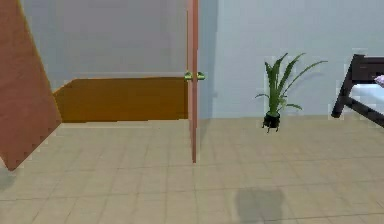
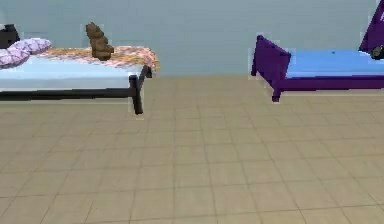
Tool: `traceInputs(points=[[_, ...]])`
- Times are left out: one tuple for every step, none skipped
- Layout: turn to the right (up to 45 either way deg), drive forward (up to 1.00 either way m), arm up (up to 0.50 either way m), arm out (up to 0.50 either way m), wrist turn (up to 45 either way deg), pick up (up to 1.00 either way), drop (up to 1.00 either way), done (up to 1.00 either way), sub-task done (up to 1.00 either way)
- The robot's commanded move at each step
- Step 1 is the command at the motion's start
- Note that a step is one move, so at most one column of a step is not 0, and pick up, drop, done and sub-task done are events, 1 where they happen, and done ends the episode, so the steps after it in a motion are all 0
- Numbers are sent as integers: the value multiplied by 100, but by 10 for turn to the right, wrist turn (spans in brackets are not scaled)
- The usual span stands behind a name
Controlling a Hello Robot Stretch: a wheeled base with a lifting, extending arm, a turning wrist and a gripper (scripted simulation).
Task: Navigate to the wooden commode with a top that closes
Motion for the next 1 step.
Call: traceInputs(points=[[-300,0,0,0,0,0,0,0,0]])
